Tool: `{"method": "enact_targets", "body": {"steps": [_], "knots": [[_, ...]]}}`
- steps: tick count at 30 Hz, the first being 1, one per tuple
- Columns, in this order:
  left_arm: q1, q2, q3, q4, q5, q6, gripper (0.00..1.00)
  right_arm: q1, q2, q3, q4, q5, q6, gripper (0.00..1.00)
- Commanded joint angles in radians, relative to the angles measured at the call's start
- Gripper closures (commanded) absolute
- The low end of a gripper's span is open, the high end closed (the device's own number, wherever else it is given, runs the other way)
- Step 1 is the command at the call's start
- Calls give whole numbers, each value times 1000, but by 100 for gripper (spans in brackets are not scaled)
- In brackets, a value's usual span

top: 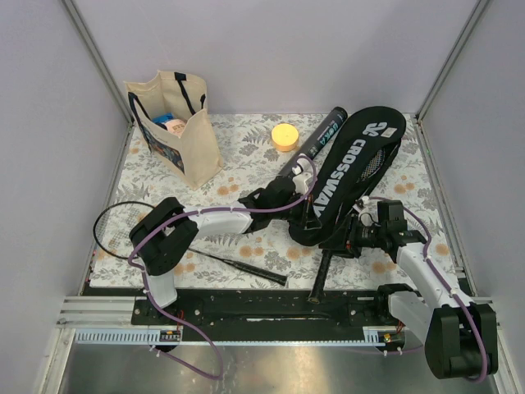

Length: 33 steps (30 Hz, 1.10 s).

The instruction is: Pack up the badminton gear

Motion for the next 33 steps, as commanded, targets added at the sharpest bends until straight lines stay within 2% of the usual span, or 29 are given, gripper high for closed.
{"method": "enact_targets", "body": {"steps": [1,5,9,19,27,33], "knots": [[-1,-60,-17,91,70,26,100,-6,37,50,73,-68,-64,98],[-1,-60,-36,91,84,33,100,-11,138,168,-76,-5,-196,96],[-1,-51,-45,104,107,33,100,-18,192,216,-87,20,-227,96],[-1,-85,-42,68,70,66,100,-120,285,228,-67,55,-253,94],[-2,-86,-36,49,64,69,100,-141,368,217,60,44,-208,93],[-7,-86,-57,48,44,75,100,-187,394,203,114,38,-149,98]]}}
